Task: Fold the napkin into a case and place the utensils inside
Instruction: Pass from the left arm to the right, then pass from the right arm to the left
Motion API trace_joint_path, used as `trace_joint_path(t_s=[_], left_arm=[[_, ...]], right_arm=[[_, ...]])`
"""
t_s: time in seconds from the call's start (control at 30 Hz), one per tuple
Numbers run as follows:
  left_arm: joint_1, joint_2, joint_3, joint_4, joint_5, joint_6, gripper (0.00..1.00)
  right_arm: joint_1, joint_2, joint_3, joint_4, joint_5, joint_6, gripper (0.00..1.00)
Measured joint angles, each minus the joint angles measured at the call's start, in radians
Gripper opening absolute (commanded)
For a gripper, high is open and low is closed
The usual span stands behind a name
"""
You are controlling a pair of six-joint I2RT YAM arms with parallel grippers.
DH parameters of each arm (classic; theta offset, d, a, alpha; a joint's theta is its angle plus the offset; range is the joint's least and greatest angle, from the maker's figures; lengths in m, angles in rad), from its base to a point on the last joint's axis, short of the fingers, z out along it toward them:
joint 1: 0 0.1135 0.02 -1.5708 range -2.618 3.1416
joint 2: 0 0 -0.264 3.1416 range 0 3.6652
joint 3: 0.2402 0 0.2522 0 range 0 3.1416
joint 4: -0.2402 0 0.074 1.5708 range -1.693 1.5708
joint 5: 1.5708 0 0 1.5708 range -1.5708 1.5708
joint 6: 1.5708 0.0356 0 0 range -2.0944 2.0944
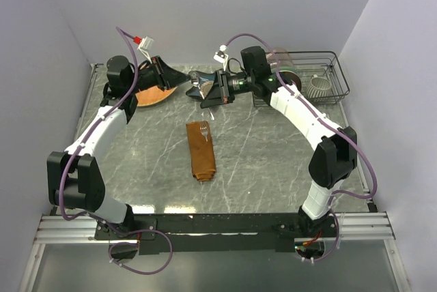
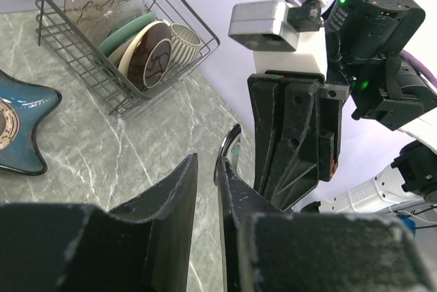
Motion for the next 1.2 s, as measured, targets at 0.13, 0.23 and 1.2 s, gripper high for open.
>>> trace_joint_path(t_s=[0.13,0.23,1.2], left_arm=[[0.005,0.000,0.005,0.005,0.014,0.001,0.24],[0.005,0.000,0.005,0.004,0.021,0.005,0.21],[0.144,0.417,0.101,-0.493,0.173,0.548,0.01]], right_arm=[[0.006,0.000,0.000,-0.003,-0.003,0.001,0.00],[0.010,0.000,0.000,-0.003,-0.003,0.001,0.00],[-0.098,0.195,-0.012,-0.091,0.161,-0.134,0.25]])
